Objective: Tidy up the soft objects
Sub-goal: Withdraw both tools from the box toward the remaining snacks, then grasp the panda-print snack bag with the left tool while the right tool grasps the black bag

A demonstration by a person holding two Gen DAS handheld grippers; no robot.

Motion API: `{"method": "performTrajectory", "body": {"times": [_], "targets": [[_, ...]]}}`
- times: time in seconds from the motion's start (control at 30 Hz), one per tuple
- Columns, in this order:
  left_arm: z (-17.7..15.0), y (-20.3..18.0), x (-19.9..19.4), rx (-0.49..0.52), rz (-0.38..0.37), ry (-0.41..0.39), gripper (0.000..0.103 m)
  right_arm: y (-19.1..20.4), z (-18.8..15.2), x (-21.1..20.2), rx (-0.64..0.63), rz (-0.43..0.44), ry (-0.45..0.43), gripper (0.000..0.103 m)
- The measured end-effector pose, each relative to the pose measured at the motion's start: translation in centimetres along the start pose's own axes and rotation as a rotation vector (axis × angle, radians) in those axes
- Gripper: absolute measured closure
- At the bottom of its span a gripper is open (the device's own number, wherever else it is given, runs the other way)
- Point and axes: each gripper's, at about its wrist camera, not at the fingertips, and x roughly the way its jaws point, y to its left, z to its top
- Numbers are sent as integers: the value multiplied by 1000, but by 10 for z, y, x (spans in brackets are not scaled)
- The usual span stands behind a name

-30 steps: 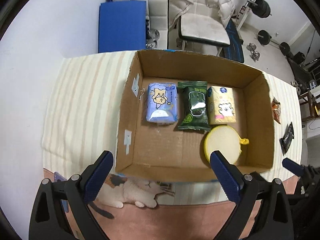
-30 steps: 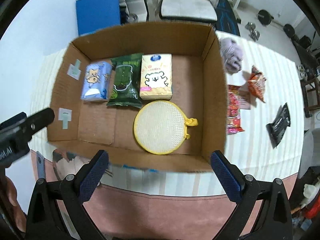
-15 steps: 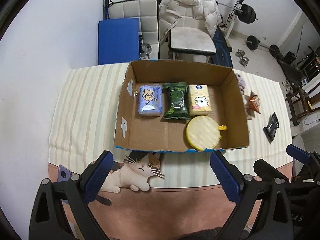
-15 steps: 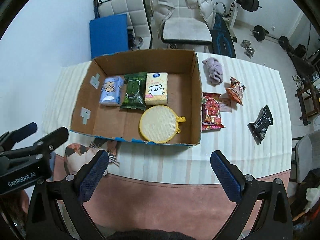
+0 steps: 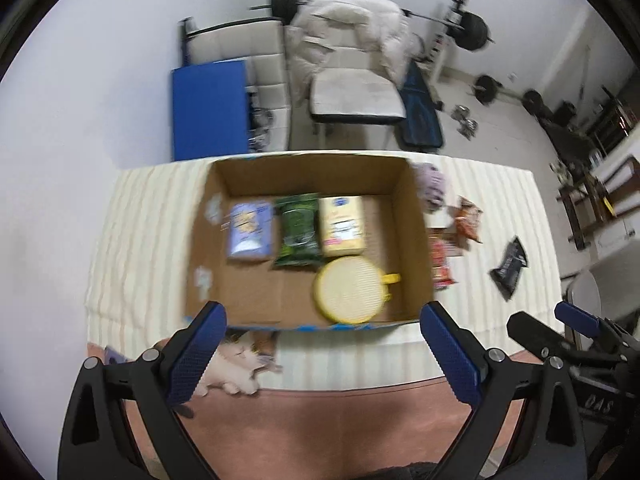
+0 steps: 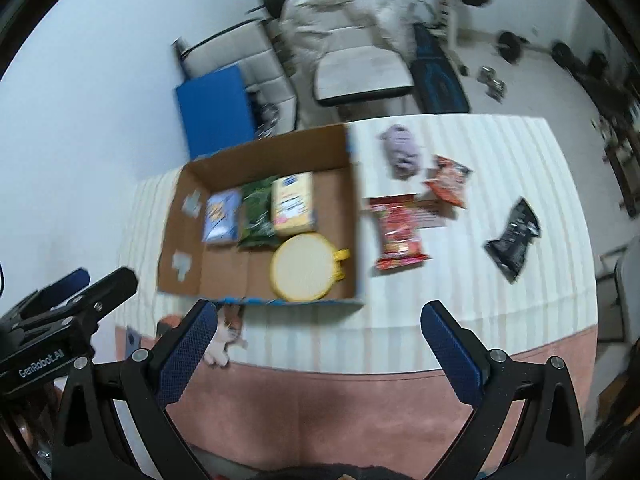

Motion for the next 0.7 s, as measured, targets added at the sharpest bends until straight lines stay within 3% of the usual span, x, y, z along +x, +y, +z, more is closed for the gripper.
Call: {"method": "performTrajectory", "body": {"times": [0.13, 0.3, 0.4, 0.53, 0.7], "targets": [[30, -60, 24, 67, -43, 23, 4, -72, 17, -4, 110, -39, -7, 0], [76, -143, 83, 145, -78, 109, 4, -169, 40, 8, 233, -124, 14, 0], [98, -185, 129, 192, -67, 178, 4, -228, 52, 31, 317, -163, 41, 0], [114, -230, 187, 252, -34, 259, 4, -289, 63, 75, 433, -148, 101, 0], [120, -266, 253, 326, 23, 346, 4, -329, 71, 148, 527, -121, 218, 0]]}}
